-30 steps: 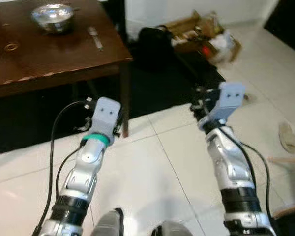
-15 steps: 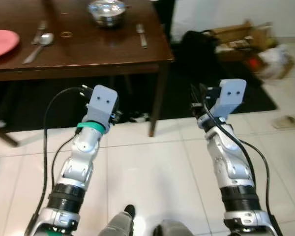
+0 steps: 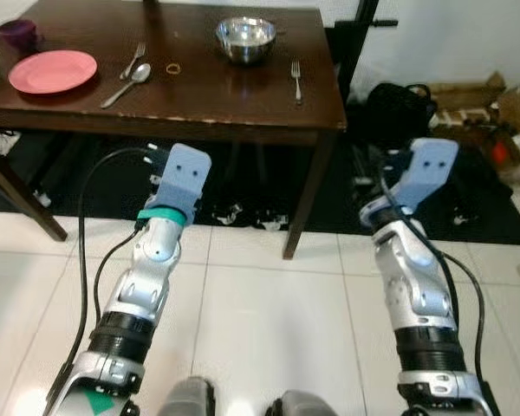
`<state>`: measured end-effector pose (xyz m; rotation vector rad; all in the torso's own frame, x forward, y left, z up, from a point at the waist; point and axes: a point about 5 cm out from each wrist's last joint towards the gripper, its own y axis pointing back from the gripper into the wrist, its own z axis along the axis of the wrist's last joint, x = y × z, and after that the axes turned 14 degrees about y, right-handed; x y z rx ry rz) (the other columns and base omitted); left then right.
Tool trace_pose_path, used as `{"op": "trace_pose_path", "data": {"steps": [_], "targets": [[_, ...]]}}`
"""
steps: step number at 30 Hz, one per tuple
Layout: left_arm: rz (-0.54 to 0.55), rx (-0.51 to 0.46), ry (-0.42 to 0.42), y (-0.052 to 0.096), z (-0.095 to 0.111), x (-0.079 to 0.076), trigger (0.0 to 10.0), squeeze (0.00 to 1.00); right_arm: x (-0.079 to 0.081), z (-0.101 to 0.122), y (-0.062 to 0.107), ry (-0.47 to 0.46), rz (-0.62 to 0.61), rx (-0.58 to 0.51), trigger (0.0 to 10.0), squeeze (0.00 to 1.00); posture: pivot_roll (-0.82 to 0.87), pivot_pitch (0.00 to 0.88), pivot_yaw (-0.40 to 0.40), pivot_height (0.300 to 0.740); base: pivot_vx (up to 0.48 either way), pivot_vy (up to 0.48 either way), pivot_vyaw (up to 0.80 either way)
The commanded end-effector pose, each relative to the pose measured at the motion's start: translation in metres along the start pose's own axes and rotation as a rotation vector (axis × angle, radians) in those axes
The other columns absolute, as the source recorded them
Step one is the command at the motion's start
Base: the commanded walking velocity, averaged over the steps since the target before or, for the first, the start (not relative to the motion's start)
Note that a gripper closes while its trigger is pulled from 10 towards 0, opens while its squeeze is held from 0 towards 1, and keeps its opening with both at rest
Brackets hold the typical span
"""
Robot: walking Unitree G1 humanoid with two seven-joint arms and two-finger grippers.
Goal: Setting the table
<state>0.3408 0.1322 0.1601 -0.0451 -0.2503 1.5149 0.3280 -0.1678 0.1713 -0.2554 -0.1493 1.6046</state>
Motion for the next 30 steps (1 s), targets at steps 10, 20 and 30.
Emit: {"op": "trace_pose_path", "data": {"steps": [10,20,30], "targets": [[0.018,0.001,-0.005,-0.002,-0.003,0.004,10.0,0.00,0.004,-0.005,0.002,-0.015,0.004,0.017,10.0,0.00,-0.04,0.000,0.003,0.740,0.480,0.000,0.00],[-0.066,-0.026,0.009,-0.004,0.003,-0.002,10.0,0.00,0.001,-0.005,0.002,0.026,-0.014,0.021,10.0,0.00,-0.04,0.000,0.004,0.740,0.480,0.000,0.00],[-0.127,-0.049,0.021,-0.007,0.010,-0.003,10.0,0.00,-0.011,-0.006,0.001,0.111,-0.027,0.029,10.0,0.00,-0.04,0.000,0.003,0.740,0.480,0.000,0.00]]}}
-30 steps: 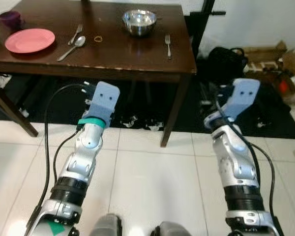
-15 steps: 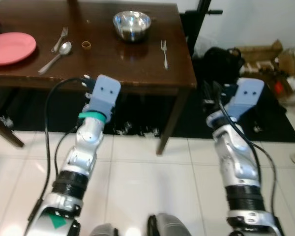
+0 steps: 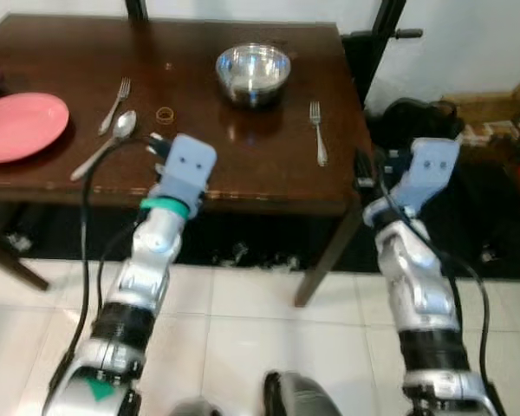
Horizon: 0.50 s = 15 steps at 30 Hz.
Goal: Setting the table
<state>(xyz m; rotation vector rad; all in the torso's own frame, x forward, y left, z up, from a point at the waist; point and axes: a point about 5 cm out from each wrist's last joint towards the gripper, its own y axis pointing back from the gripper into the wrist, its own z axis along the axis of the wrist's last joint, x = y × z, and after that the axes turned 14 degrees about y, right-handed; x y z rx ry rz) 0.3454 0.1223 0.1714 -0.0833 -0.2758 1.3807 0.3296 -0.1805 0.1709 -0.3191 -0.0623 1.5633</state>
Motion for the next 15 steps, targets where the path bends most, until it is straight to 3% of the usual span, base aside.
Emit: {"op": "trace_pose_path", "data": {"steps": [1,6,15], "targets": [[-0.013,-0.001,0.012,0.000,0.001,0.004,10.0,0.00,-0.002,-0.004,0.000,0.062,-0.009,0.018,10.0,0.00,-0.04,0.000,0.003,0.740,0.480,0.000,0.00],[-0.045,-0.002,0.041,-0.002,0.003,0.000,10.0,0.00,-0.013,-0.007,-0.003,0.190,-0.054,0.049,10.0,0.00,-0.04,0.000,0.002,0.740,0.480,0.000,0.00],[-0.074,0.005,0.060,-0.005,0.004,-0.003,10.0,0.00,-0.031,-0.010,-0.004,0.211,-0.113,0.084,10.0,0.00,-0.05,0.000,0.001,0.740,0.480,0.000,0.00]]}}
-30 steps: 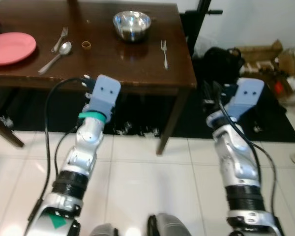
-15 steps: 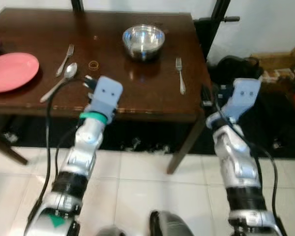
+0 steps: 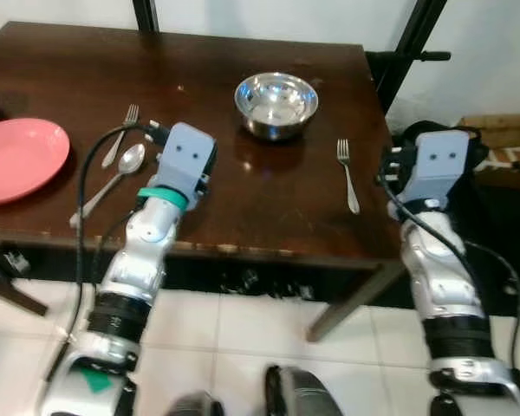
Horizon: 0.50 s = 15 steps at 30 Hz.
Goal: Setting the table
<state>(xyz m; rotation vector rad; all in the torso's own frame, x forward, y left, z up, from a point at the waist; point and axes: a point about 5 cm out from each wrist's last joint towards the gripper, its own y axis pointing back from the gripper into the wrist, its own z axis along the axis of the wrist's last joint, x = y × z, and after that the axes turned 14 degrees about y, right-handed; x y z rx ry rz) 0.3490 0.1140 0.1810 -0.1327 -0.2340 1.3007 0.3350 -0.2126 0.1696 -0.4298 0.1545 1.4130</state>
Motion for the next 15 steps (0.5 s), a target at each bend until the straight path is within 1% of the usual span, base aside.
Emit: {"op": "trace_pose_path", "data": {"steps": [1,7,8,11,15], "targets": [[-0.003,0.024,-0.005,0.0023,-0.0051,0.0033,10.0,0.00,0.0005,-0.0023,0.0001,-0.023,-0.006,0.015,10.0,0.00,-0.05,0.000,0.001,0.740,0.480,0.000,0.00],[-0.016,0.031,0.001,0.0013,-0.0055,0.0016,10.0,0.00,0.0019,-0.0047,-0.0001,-0.038,0.002,0.035,10.0,0.00,-0.05,0.000,0.001,0.740,0.467,0.000,0.00],[-0.020,0.039,0.009,0.0010,-0.0062,0.0012,10.0,0.00,0.0020,-0.0053,-0.0001,-0.044,0.000,0.037,10.0,0.00,-0.05,0.000,0.001,0.740,0.337,0.000,-0.80],[-0.026,0.048,0.027,0.0009,-0.0066,-0.0003,10.0,0.00,0.0009,-0.0059,0.0005,-0.065,-0.012,0.036,10.0,0.00,-0.05,0.000,0.002,0.740,0.000,0.000,-0.80],[-0.080,0.056,0.063,0.0041,-0.0072,-0.0063,10.0,0.00,-0.0029,-0.0079,-0.0002,-0.042,-0.028,0.046,10.0,0.00,-0.05,0.000,0.000,0.740,0.000,0.000,0.00]]}}
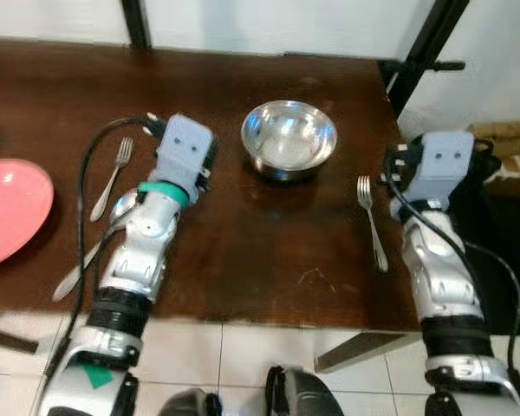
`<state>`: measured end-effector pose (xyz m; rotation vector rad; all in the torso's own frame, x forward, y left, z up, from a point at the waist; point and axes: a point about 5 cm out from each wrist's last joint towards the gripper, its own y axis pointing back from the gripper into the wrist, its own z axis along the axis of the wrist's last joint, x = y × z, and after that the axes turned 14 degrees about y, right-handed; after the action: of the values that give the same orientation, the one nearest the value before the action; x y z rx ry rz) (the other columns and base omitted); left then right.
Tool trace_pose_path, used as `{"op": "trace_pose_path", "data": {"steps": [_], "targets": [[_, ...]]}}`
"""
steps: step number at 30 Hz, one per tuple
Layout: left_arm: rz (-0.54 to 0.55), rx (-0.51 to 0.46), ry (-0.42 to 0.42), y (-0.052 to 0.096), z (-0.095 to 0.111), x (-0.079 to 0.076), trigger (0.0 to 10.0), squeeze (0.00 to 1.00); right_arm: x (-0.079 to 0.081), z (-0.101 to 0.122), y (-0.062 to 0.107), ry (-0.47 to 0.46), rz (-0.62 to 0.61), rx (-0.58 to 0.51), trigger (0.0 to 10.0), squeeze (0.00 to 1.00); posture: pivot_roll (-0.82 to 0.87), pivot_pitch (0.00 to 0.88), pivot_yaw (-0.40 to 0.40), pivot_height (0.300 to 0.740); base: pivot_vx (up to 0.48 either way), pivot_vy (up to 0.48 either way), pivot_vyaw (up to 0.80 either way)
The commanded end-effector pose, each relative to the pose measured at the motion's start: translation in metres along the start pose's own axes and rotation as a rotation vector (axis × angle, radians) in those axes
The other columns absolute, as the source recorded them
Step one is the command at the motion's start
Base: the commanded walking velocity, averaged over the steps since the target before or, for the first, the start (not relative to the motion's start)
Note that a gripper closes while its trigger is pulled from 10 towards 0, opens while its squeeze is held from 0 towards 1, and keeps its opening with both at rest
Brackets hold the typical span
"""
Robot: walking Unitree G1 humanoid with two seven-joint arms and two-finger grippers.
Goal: Setting the table
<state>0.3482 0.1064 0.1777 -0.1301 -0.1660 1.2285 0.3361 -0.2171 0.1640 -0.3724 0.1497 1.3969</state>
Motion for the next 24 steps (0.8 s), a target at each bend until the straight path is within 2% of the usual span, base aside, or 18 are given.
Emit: {"op": "trace_pose_path", "data": {"steps": [1,7,9,11,15,16,18,20,22,23,24], "targets": [[-0.009,0.021,0.007,0.004,-0.005,0.001,10.0,0.00,-0.001,-0.001,0.000,-0.007,-0.010,0.006,10.0,0.00,-0.05,0.000,0.000,0.740,0.000,0.000,0.00],[-0.035,0.027,0.025,0.005,-0.005,-0.002,10.0,0.00,0.001,-0.002,0.000,0.019,0.025,0.012,10.0,0.00,-0.05,0.000,-0.004,0.740,0.000,0.000,0.00],[-0.052,0.036,0.047,0.006,-0.004,-0.003,10.0,0.00,0.008,-0.006,0.003,0.137,0.168,0.023,10.0,0.00,-0.05,0.000,-0.006,0.740,0.000,0.000,0.00],[-0.053,0.055,0.043,0.006,-0.005,-0.002,10.0,0.00,0.008,-0.013,0.006,0.237,0.256,0.052,10.0,0.00,-0.05,0.000,-0.006,0.740,0.000,0.000,0.00],[-0.051,0.075,0.031,0.007,-0.006,-0.001,10.0,0.00,0.006,-0.017,0.006,0.282,0.282,0.077,10.0,0.00,-0.05,0.000,-0.006,0.740,0.000,0.000,0.00],[-0.095,0.101,-0.019,0.008,-0.006,-0.003,10.0,0.00,0.005,-0.027,0.007,0.299,0.346,0.140,10.0,0.00,-0.05,0.000,-0.012,0.740,0.000,0.000,0.00],[-0.095,0.101,-0.019,0.008,-0.006,-0.003,10.0,0.00,0.005,-0.027,0.007,0.299,0.346,0.140,10.0,0.00,-0.05,0.000,-0.012,0.740,0.000,0.000,0.00],[-0.134,0.118,-0.038,0.009,-0.006,-0.006,10.0,0.00,0.006,-0.031,0.007,0.284,0.377,0.163,10.0,0.00,-0.06,0.000,-0.013,0.740,0.000,0.000,0.00],[-0.306,0.167,-0.089,0.017,-0.008,-0.017,10.0,0.00,0.014,-0.037,0.008,0.214,0.441,0.201,10.0,0.00,-0.05,0.000,-0.024,0.740,0.000,0.000,0.00],[-0.306,0.167,-0.089,0.017,-0.008,-0.017,10.0,0.00,0.014,-0.037,0.008,0.214,0.441,0.201,10.0,0.00,-0.05,0.000,-0.024,0.740,0.000,0.000,0.00],[-0.429,0.197,-0.109,0.025,-0.009,-0.025,10.0,0.00,0.018,-0.039,0.008,0.199,0.460,0.216,10.0,0.00,-0.05,0.000,-0.032,0.740,0.000,0.000,0.00]]}}
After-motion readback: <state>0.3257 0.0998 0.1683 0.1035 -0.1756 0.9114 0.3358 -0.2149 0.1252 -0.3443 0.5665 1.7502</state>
